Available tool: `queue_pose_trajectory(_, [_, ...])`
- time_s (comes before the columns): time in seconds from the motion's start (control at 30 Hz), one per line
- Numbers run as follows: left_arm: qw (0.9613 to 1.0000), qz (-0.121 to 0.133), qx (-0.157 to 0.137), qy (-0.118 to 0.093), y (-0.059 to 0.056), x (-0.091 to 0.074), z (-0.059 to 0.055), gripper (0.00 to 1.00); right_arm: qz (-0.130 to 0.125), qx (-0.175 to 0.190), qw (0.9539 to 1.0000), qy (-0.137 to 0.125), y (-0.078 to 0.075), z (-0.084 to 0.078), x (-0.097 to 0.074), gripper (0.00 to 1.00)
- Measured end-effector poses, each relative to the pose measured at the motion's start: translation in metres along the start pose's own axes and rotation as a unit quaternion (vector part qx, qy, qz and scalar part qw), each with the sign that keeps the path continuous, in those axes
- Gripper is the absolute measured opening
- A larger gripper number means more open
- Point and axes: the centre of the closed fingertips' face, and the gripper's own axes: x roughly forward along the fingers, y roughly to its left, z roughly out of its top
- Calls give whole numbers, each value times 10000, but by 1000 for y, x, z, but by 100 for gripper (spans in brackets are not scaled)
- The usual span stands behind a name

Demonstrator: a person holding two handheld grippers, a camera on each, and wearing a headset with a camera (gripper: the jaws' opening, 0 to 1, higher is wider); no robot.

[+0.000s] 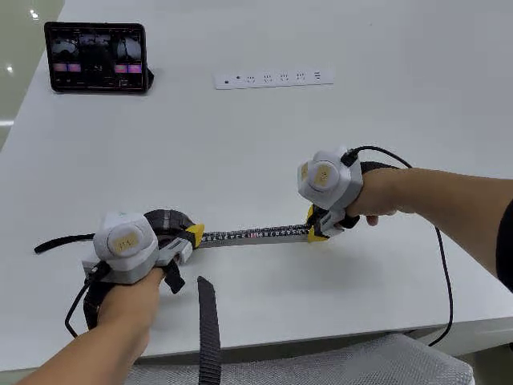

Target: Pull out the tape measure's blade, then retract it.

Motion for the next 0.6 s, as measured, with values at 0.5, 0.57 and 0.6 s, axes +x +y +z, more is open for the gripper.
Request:
queue_pose_trajectory(0.5, [10000,19,-7,27,1,1,0,63,-7,-29,10000,-6,-1,6,3,9])
queue_pose_trajectory(0.57, [10000,17,-8,31,1,1,0,63,-6,5,10000,-23,-2,6,4,9])
queue_pose_trajectory(0.6, [10000,19,-11,35,1,1,0,63,3,19,10000,-32,-2,7,4,9])
